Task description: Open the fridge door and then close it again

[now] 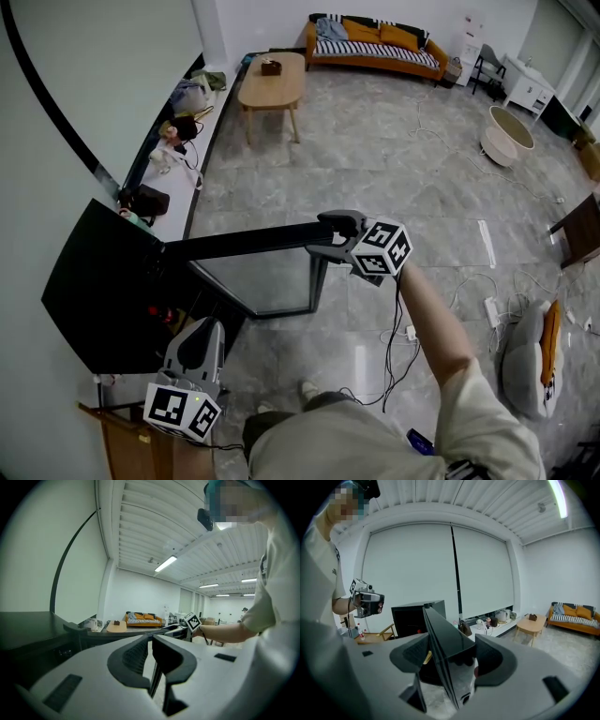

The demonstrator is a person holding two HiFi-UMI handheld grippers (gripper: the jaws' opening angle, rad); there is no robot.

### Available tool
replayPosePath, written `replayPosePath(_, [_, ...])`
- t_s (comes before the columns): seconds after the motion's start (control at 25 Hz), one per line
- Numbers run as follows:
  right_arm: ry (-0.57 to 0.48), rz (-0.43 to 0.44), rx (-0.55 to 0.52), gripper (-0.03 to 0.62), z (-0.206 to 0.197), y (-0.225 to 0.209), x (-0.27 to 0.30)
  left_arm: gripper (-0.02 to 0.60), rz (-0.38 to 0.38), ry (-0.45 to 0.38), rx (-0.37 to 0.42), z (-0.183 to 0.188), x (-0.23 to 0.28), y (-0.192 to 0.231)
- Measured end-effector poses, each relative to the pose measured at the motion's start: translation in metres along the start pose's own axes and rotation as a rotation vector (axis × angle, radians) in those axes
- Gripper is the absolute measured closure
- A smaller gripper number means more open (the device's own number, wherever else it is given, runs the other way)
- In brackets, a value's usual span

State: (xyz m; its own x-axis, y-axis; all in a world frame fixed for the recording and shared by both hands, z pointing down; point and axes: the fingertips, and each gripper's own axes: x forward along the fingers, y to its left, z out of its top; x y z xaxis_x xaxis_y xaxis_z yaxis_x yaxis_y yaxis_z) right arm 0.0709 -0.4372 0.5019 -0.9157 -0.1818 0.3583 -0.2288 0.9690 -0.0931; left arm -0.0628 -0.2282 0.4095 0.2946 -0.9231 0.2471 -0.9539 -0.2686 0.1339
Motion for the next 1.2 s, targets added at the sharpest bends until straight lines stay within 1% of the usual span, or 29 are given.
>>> replayPosePath(0.16, [0.009, 0.011, -0.009, 0.314, 0.001, 0.004, -0.003, 0.552, -0.003, 0.005, 0.002, 0.000, 0.000, -0.002])
replayPosePath(0.56, [0.037, 0.032, -0.016, 0.340, -0.004, 0.026, -0.016, 0.552, 0.003, 0.009, 0.003, -0.003, -0.010, -0.012])
replayPosePath(1.04, [0.059, 0.039, -0.028, 0.365, -0.012, 0.071, -0.028, 0.552, 0.013, 0.009, -0.005, -0.013, -0.034, -0.016])
replayPosePath(1.2, [0.066, 0.050, -0.036, 0.370, -0.014, 0.088, -0.029, 0.552, 0.028, 0.011, -0.007, -0.017, -0.045, -0.015])
